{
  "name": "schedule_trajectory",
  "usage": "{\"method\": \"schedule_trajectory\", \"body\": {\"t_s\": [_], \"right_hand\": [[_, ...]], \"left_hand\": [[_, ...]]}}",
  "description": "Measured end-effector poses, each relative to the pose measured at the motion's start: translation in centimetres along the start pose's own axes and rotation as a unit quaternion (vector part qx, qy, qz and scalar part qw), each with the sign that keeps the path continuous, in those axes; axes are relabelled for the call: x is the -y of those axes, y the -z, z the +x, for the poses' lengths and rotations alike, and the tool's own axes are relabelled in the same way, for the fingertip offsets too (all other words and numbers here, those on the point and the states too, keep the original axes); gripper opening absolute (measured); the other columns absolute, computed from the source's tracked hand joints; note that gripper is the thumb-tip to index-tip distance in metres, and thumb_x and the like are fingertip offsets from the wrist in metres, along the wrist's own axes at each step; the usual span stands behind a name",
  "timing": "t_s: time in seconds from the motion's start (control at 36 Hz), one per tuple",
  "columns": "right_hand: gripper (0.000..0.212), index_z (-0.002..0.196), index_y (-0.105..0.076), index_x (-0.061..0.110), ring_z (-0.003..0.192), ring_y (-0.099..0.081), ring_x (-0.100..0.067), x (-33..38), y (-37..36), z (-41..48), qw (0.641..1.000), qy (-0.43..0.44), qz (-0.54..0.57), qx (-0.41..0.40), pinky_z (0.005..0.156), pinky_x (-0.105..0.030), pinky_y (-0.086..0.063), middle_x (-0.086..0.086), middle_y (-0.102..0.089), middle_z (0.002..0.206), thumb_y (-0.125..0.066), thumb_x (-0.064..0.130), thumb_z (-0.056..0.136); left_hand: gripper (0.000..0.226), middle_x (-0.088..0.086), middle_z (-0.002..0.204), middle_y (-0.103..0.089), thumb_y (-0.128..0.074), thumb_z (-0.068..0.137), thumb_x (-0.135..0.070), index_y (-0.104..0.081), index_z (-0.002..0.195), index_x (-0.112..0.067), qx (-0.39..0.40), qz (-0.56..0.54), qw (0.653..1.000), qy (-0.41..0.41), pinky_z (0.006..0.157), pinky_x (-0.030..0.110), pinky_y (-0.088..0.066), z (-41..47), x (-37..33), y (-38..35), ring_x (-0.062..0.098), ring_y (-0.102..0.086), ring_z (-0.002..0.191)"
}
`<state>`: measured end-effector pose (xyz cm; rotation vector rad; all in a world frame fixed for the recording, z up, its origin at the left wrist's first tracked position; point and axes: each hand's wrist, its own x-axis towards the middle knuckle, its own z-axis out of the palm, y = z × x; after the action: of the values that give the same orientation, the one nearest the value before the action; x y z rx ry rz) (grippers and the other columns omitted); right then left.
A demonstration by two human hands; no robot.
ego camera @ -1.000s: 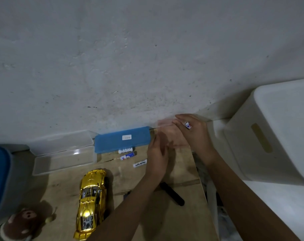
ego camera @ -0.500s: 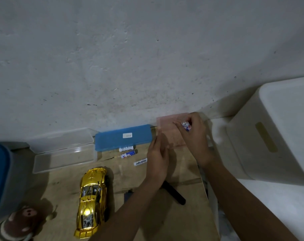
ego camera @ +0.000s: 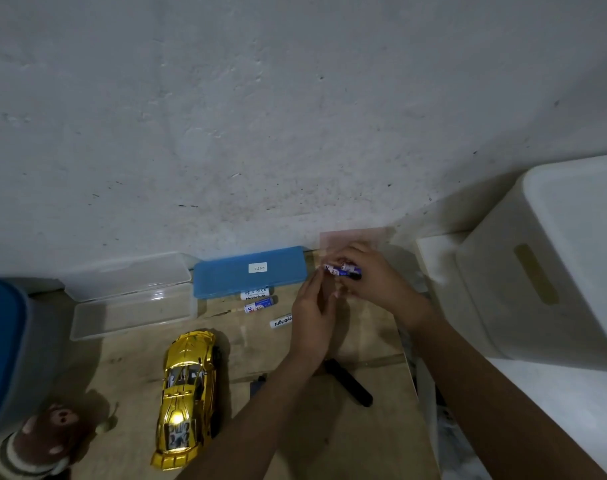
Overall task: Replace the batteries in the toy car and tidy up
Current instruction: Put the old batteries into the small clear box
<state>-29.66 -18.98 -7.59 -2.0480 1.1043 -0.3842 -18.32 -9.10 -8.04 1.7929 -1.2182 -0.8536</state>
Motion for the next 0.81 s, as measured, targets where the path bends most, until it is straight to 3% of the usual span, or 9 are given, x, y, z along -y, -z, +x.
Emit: {"method": "schedule_trajectory", "body": {"t_s": [0.11,0.19,0.25,0.36,0.44,0.56,0.61,0.67,0.81], "right_hand": [[0.034,0.112,-0.064,0.018,0.100,-0.051,-0.005,-0.2,0.3,-0.9,0.999,0.014,-0.025,-0.023,0.085,-0.014,-0.039,0.002,-0.062,0.111,-0.068,0.009,0.080],[0.019,0.100,-0.069,0.010,0.091,-0.060,-0.013,0.1,0.6,-1.9,0.993,0.007,-0.031,-0.115,0.081,-0.019,-0.047,-0.008,-0.067,0.102,-0.066,0.008,0.082],[0.012,0.095,-0.068,0.006,0.081,-0.063,-0.015,0.8,0.9,-2.7,0.980,0.001,-0.024,-0.196,0.075,-0.008,-0.046,-0.008,-0.067,0.095,-0.064,0.011,0.085],[0.022,0.107,-0.063,0.007,0.079,-0.053,0.002,2.7,1.8,-3.7,0.952,-0.020,0.014,-0.304,0.070,-0.003,-0.043,-0.003,-0.054,0.102,-0.064,0.013,0.086],[0.027,0.111,-0.064,0.008,0.094,-0.046,0.013,3.2,1.9,-3.5,0.960,-0.013,0.046,-0.276,0.075,-0.002,-0.043,-0.001,-0.041,0.109,-0.066,0.011,0.084],[0.025,0.102,-0.063,0.001,0.097,-0.055,-0.009,2.9,1.8,-3.7,0.970,0.011,0.021,-0.242,0.077,-0.029,-0.056,0.015,-0.042,0.103,-0.068,0.013,0.082],[0.018,0.097,-0.064,0.001,0.092,-0.055,-0.004,2.5,1.6,-4.3,0.969,0.025,0.011,-0.244,0.078,-0.009,-0.047,0.025,-0.041,0.097,-0.068,0.009,0.081],[0.016,0.095,-0.067,0.003,0.082,-0.056,-0.016,1.8,1.2,-4.8,0.970,0.026,-0.025,-0.241,0.073,-0.005,-0.041,0.010,-0.042,0.094,-0.067,0.012,0.082],[0.024,0.091,-0.068,0.010,0.082,-0.056,-0.027,0.0,0.4,-5.7,0.978,0.011,-0.120,-0.168,0.067,-0.024,-0.041,-0.010,-0.056,0.089,-0.065,0.027,0.075]], "left_hand": [[0.047,0.004,0.134,-0.055,-0.057,0.092,-0.013,-0.046,0.137,-0.011,-0.002,-0.004,1.000,0.001,0.104,0.021,-0.038,-0.1,-0.1,-0.1,0.015,-0.050,0.122],[0.047,0.005,0.136,-0.053,-0.056,0.092,-0.013,-0.044,0.138,-0.010,-0.003,-0.001,1.000,0.009,0.103,0.017,-0.034,-0.1,-0.2,-0.2,0.015,-0.048,0.124],[0.047,0.005,0.135,-0.053,-0.056,0.092,-0.011,-0.044,0.138,-0.010,-0.004,0.000,1.000,0.003,0.101,0.012,-0.032,0.0,-0.1,-0.1,0.011,-0.047,0.122],[0.045,0.005,0.135,-0.054,-0.055,0.093,-0.010,-0.045,0.137,-0.011,-0.006,0.004,1.000,0.001,0.101,0.014,-0.034,0.0,-0.1,-0.1,0.012,-0.048,0.120],[0.044,0.005,0.133,-0.056,-0.054,0.093,-0.011,-0.047,0.136,-0.010,-0.014,0.005,1.000,-0.004,0.102,0.022,-0.038,-0.1,0.0,-0.3,0.017,-0.051,0.120],[0.044,0.004,0.133,-0.056,-0.055,0.093,-0.013,-0.048,0.136,-0.011,-0.017,0.000,1.000,0.001,0.100,0.016,-0.036,-0.1,-0.1,-0.3,0.015,-0.051,0.120],[0.044,0.005,0.133,-0.055,-0.055,0.093,-0.013,-0.048,0.136,-0.009,-0.020,-0.003,1.000,0.008,0.103,0.022,-0.037,-0.1,0.1,-0.3,0.017,-0.050,0.121],[0.039,0.006,0.127,-0.059,-0.056,0.093,-0.014,-0.053,0.131,-0.009,-0.023,-0.015,1.000,0.012,0.101,0.027,-0.042,-0.1,0.1,-0.4,0.017,-0.053,0.115],[0.035,0.000,0.119,-0.061,-0.057,0.091,-0.008,-0.058,0.126,-0.012,-0.025,-0.049,0.998,0.030,0.081,0.000,-0.038,-0.1,0.1,-0.3,0.007,-0.054,0.102]]}}
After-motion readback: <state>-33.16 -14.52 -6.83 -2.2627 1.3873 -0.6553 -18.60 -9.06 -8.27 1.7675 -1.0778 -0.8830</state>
